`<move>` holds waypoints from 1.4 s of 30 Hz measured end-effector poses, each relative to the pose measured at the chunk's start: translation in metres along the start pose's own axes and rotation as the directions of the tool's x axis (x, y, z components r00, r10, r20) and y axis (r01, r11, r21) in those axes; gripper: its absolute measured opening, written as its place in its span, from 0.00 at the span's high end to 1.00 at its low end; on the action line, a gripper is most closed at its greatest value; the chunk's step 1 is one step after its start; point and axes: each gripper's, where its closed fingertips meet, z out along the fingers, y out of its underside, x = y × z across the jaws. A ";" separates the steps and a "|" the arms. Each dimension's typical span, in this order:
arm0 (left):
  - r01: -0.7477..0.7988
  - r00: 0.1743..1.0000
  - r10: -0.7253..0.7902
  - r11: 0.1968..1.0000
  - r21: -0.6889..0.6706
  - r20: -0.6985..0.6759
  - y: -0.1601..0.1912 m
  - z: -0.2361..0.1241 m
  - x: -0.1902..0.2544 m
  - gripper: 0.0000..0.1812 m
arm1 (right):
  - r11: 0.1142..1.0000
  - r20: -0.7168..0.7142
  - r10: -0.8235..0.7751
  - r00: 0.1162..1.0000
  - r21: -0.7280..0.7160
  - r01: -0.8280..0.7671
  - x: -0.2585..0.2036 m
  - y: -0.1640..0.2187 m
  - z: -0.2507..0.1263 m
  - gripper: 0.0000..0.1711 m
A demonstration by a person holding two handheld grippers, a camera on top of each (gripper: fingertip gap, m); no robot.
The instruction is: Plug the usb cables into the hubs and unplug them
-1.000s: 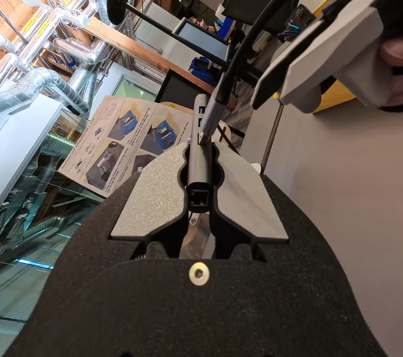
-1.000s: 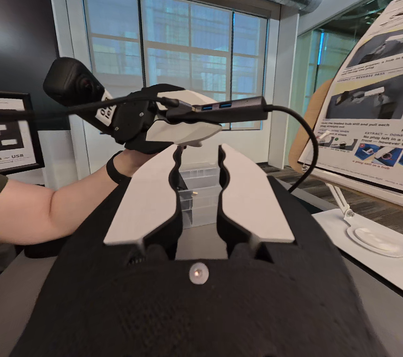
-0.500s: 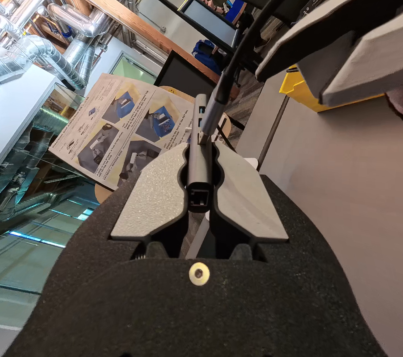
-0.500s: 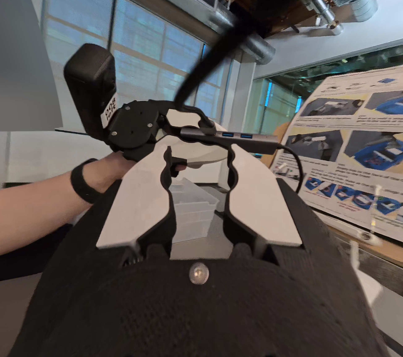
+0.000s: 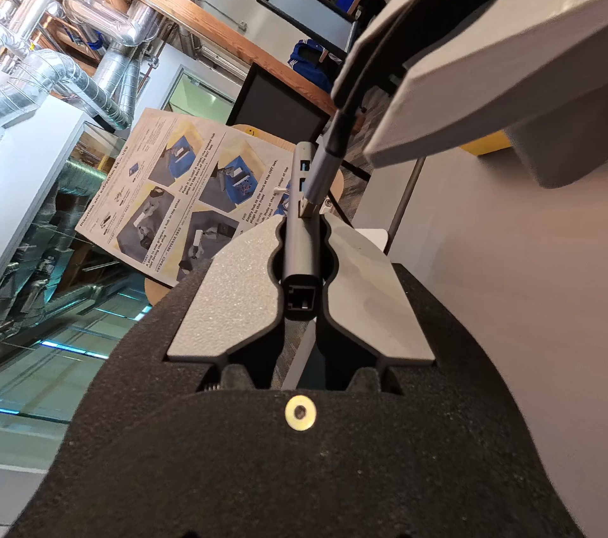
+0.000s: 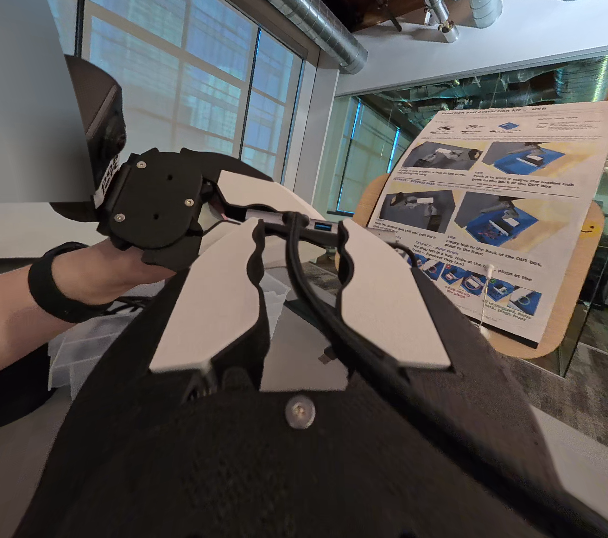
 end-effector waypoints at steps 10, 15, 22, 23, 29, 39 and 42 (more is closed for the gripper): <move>-0.076 0.997 0.077 0.997 -0.020 0.029 -0.001 0.002 0.004 0.91 | 0.990 -0.041 -0.034 0.999 -0.138 0.028 -0.002 0.012 0.006 0.81; -0.103 0.994 0.104 0.994 -0.030 0.041 0.000 0.003 0.005 0.91 | 0.987 -0.059 0.002 0.998 -0.160 -0.011 0.000 0.013 0.006 0.84; -0.107 0.993 0.108 0.994 -0.023 0.040 -0.002 0.003 0.006 0.91 | 0.988 -0.048 0.009 0.999 -0.156 -0.016 -0.002 0.012 0.006 0.86; -0.109 0.993 0.110 0.994 -0.020 0.039 -0.003 0.003 0.007 0.91 | 0.987 -0.047 0.006 0.999 -0.161 -0.014 -0.002 0.013 0.006 0.85; -0.131 0.991 0.132 0.991 -0.016 0.037 -0.005 0.003 0.010 0.91 | 0.986 -0.057 -0.002 0.998 -0.166 -0.007 -0.001 0.014 0.005 0.88; -0.174 0.983 0.176 0.984 -0.042 0.047 -0.001 0.003 0.008 0.91 | 0.978 -0.035 0.035 0.999 -0.205 -0.042 0.001 0.014 0.005 0.89; -0.199 0.978 0.201 0.979 -0.053 0.051 0.002 0.003 0.006 0.91 | 0.967 -0.018 0.054 0.998 -0.249 -0.057 0.002 0.015 0.005 0.89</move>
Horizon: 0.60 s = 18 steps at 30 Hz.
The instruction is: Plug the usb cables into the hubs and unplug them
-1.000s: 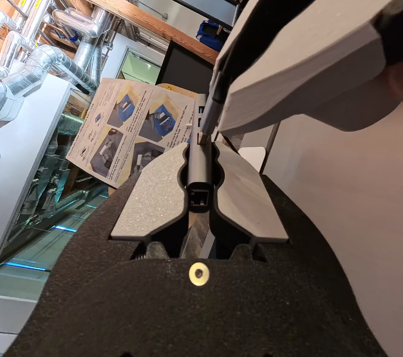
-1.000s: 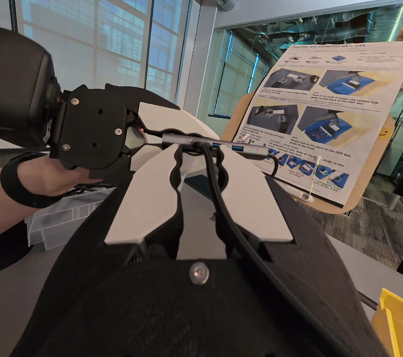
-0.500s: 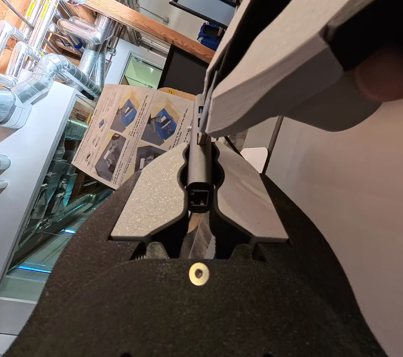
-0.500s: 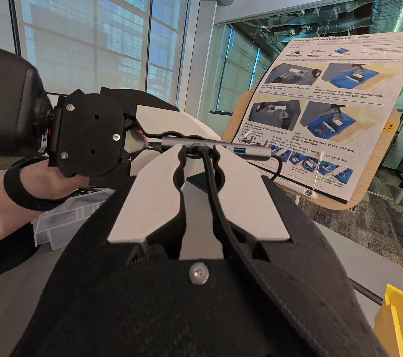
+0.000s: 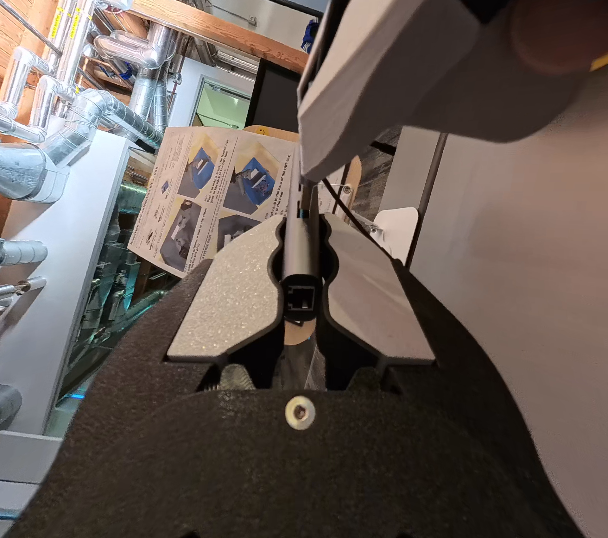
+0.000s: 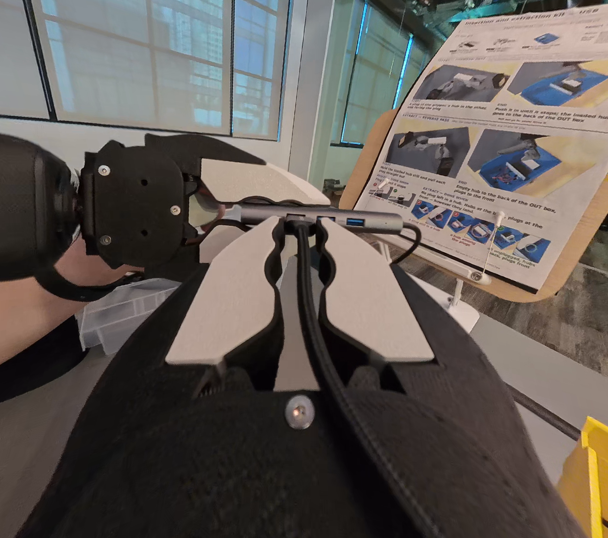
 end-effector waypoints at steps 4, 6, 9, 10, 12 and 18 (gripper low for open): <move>-0.016 1.000 0.016 1.000 -0.018 0.000 0.007 0.001 -0.002 0.91 | 1.000 0.008 0.015 1.000 -0.016 -0.015 0.003 -0.006 -0.003 0.89; -0.012 1.000 0.012 1.000 -0.027 -0.001 0.012 0.001 -0.004 0.91 | 0.999 0.011 0.010 1.000 -0.033 -0.010 0.002 -0.007 -0.003 0.89; -0.006 1.000 0.005 1.000 -0.027 -0.005 0.017 0.001 -0.006 0.91 | 0.999 0.019 0.004 1.000 -0.053 -0.003 -0.001 -0.010 -0.003 0.89; -0.012 1.000 0.012 1.000 -0.021 -0.006 0.017 0.001 -0.006 0.91 | 0.998 0.023 0.004 1.000 -0.059 -0.002 -0.002 -0.011 -0.004 0.89; -0.010 1.000 0.009 1.000 -0.019 -0.003 0.017 0.000 -0.007 0.91 | 0.997 0.030 0.011 0.999 -0.072 -0.009 -0.003 -0.013 -0.004 0.89; -0.015 1.000 0.015 1.000 -0.003 -0.016 0.014 0.000 -0.004 0.91 | 0.998 0.019 0.006 1.000 -0.062 -0.005 0.000 -0.031 -0.012 0.89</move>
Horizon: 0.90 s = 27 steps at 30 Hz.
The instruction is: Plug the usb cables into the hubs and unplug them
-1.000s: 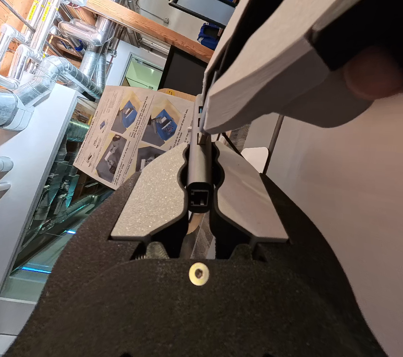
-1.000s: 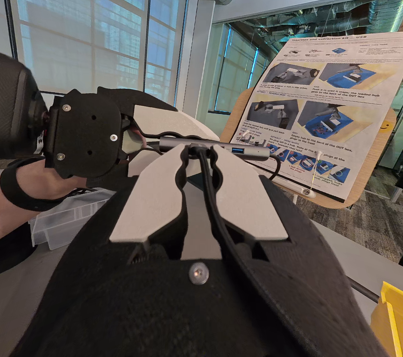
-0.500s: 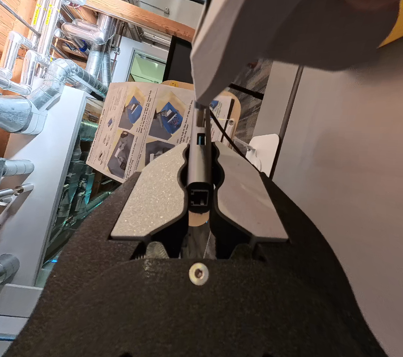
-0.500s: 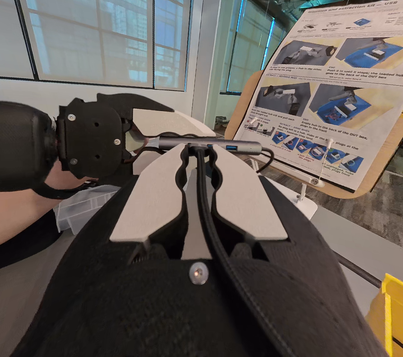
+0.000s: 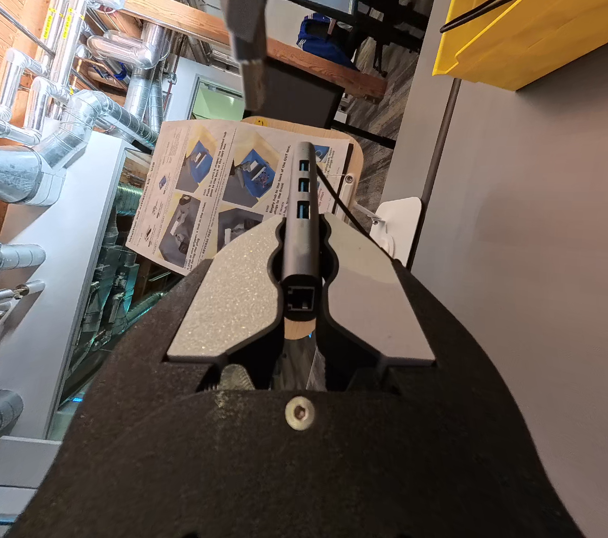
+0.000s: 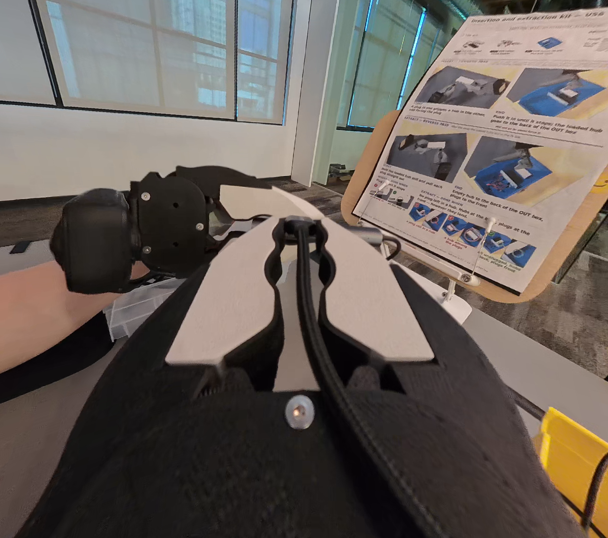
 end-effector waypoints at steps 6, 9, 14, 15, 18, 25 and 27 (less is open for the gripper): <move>0.004 1.000 -0.004 1.000 0.005 -0.011 -0.001 0.000 0.002 0.91 | 1.000 -0.020 -0.004 1.000 0.021 0.004 0.009 -0.012 -0.008 0.89; 0.008 1.000 -0.008 1.000 0.006 -0.015 -0.001 0.000 0.002 0.91 | 1.000 -0.002 0.017 1.000 -0.001 -0.017 0.008 -0.011 -0.008 0.89; 0.004 1.000 -0.004 1.000 0.009 -0.018 -0.004 -0.001 0.003 0.91 | 0.998 0.029 0.036 0.999 -0.048 -0.034 0.002 -0.004 -0.004 0.89; 0.004 1.000 -0.004 1.000 0.007 -0.020 -0.004 0.000 0.003 0.91 | 0.998 0.034 0.036 0.999 -0.058 -0.034 0.001 -0.002 -0.003 0.89; 0.004 1.000 -0.004 1.000 0.005 -0.023 -0.004 0.000 0.004 0.91 | 0.996 0.043 0.045 0.998 -0.073 -0.041 -0.001 0.003 0.000 0.89; 0.022 0.999 -0.022 1.000 0.010 -0.028 -0.005 -0.001 0.004 0.91 | 0.991 0.063 0.074 0.995 -0.120 -0.066 -0.003 0.014 0.005 0.89; 0.021 0.999 -0.021 1.000 0.013 -0.028 -0.007 -0.001 0.004 0.91 | 0.989 0.065 0.087 0.994 -0.129 -0.078 -0.003 0.017 0.006 0.89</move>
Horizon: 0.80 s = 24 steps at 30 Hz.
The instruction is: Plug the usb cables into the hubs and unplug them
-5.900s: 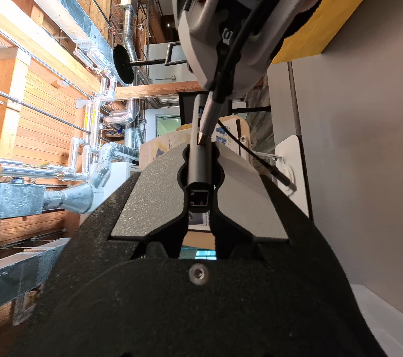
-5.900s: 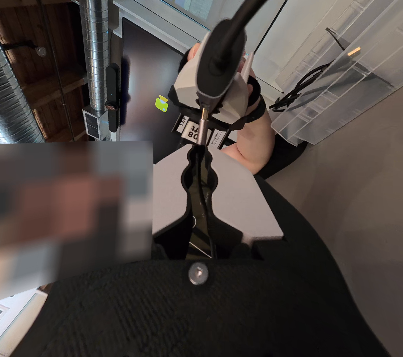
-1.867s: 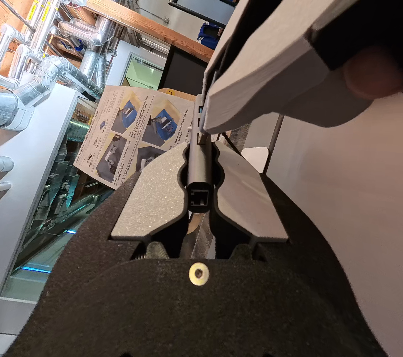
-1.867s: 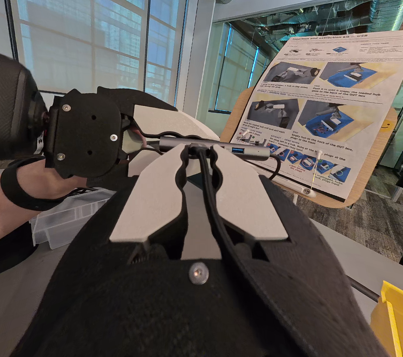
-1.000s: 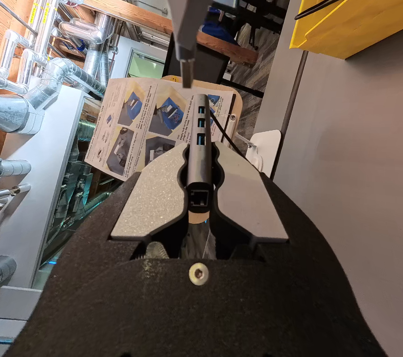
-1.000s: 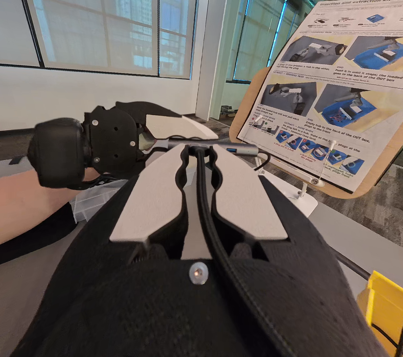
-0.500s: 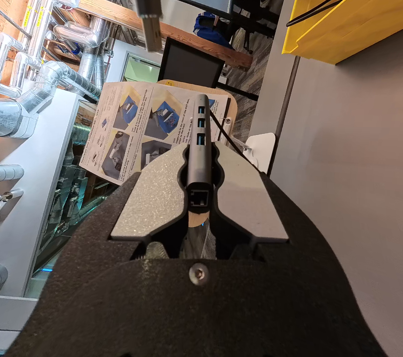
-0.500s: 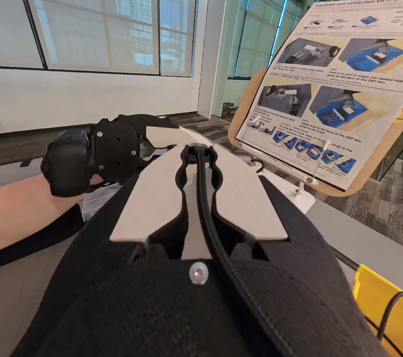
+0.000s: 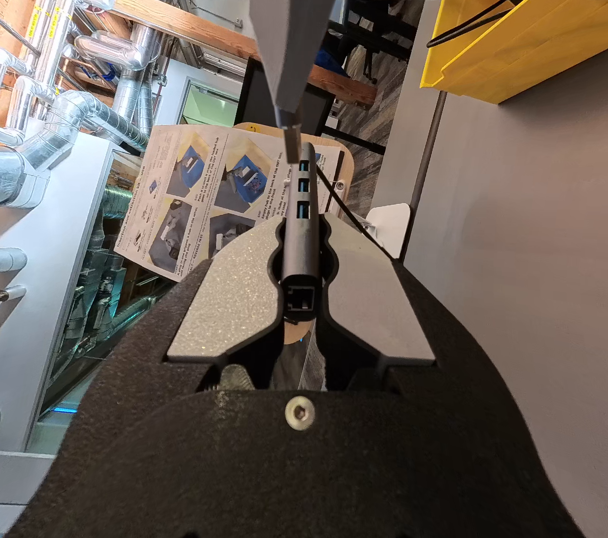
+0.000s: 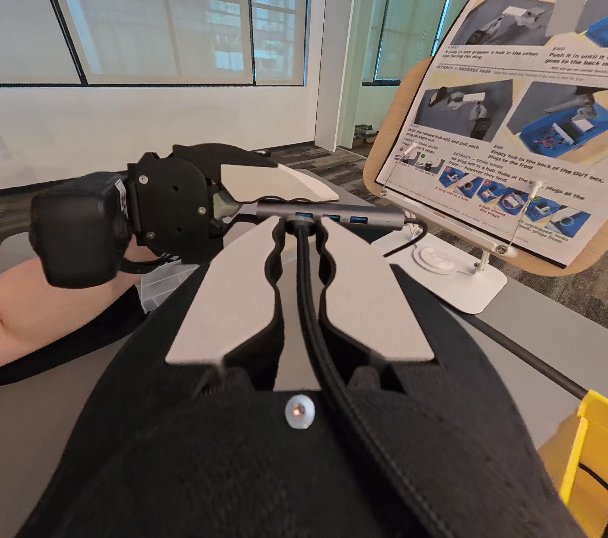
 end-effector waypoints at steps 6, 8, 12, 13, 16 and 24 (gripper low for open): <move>-0.011 1.000 0.011 1.000 0.001 -0.006 -0.003 0.000 0.003 0.91 | 1.000 0.001 0.012 1.000 -0.022 -0.012 0.001 0.006 0.004 0.89; -0.011 1.000 0.011 1.000 0.001 -0.009 -0.004 0.000 0.003 0.91 | 1.000 -0.005 0.008 1.000 -0.022 -0.008 0.002 0.007 0.004 0.89; -0.004 1.000 0.004 1.000 0.010 -0.016 -0.007 0.000 0.005 0.91 | 1.000 -0.008 0.009 1.000 -0.029 -0.009 0.003 0.010 0.006 0.89; -0.003 1.000 0.003 1.000 0.011 -0.017 -0.008 0.000 0.005 0.91 | 1.000 -0.008 0.010 1.000 -0.029 -0.010 0.004 0.011 0.006 0.89; -0.004 1.000 0.004 1.000 0.013 -0.015 -0.009 0.000 0.005 0.91 | 1.000 -0.010 0.010 1.000 -0.029 -0.011 0.004 0.012 0.007 0.89; -0.004 1.000 0.004 1.000 0.016 -0.019 -0.011 0.000 0.007 0.91 | 1.000 -0.009 0.002 1.000 -0.027 -0.002 0.003 0.012 0.008 0.89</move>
